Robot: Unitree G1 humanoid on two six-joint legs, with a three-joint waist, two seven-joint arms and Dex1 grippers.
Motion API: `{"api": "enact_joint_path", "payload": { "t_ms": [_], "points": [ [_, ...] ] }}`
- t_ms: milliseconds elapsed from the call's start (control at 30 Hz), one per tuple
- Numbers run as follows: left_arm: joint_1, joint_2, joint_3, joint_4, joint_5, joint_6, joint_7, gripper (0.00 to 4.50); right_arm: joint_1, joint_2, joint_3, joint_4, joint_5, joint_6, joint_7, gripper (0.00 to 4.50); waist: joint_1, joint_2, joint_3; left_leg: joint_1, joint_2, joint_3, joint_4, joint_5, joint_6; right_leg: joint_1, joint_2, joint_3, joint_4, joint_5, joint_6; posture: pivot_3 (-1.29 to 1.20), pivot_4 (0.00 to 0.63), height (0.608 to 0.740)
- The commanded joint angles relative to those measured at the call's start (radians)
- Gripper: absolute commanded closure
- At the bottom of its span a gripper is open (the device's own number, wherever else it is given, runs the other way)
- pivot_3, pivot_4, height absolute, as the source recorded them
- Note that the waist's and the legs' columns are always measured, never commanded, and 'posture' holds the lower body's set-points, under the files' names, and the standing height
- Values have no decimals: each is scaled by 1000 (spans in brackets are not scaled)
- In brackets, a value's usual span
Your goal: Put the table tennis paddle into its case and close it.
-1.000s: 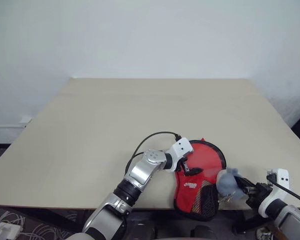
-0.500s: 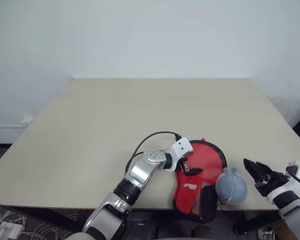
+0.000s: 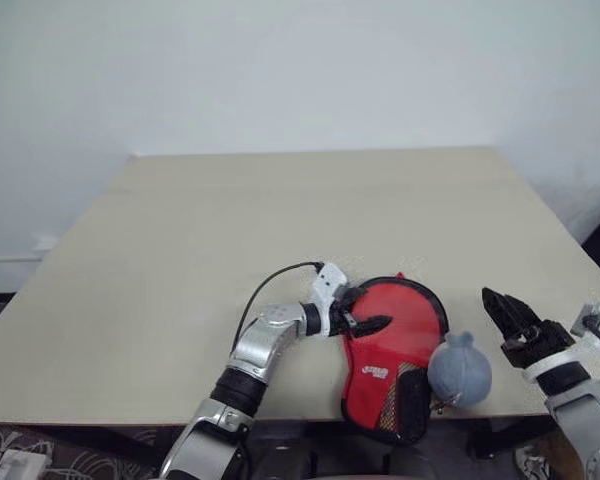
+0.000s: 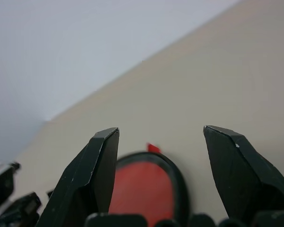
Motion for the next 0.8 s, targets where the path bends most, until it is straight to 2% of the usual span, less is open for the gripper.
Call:
{"api": "enact_joint_path", "payload": {
  "t_ms": [33,200,367,433,500,533,667,800],
  "points": [
    [-64,45,79,-119,-99,76,-31,0,-72,-44,-32,-13,94,-15,27,1429,0,-3,2,-1,0,-1,-1,0,0,-1,1,1,0,1,0,0,0,740],
    [-33,238,127,-268,-153,136,-125,0,-190,-156,-11,6,165,13,106,1429,-18,-3,3,0,-1,-1,-7,1,0,-3,1,3,0,2,0,0,0,740],
    [55,426,205,-373,-196,188,-159,0,-261,-244,27,99,151,35,252,1429,-28,-6,7,2,0,1,-8,1,0,-3,2,4,0,2,0,0,0,740],
    [123,482,233,-411,-200,191,-158,0,-284,-260,47,147,128,35,307,817,-28,-7,9,3,0,1,-8,1,0,-1,2,5,0,2,-1,0,0,740],
    [183,519,265,-452,-219,209,-146,0,-310,-268,59,183,118,36,332,182,-27,-7,10,4,0,2,-7,1,0,0,2,5,0,2,-1,0,0,740],
    [221,539,286,-480,-233,224,-145,0,-323,-271,63,190,134,46,346,29,-26,-8,12,4,0,2,-7,1,-1,-1,2,5,1,2,-1,0,0,740],
    [345,594,335,-561,-249,235,-133,0,-359,-282,94,231,109,63,402,29,-24,-9,14,4,0,2,-7,2,-2,-4,2,6,5,2,-2,0,0,740],
    [384,581,340,-596,-248,236,-80,0,-411,-273,121,281,67,53,424,29,-21,-9,14,4,0,4,-7,3,-3,-6,2,8,9,2,-2,0,0,740]
  ]
}}
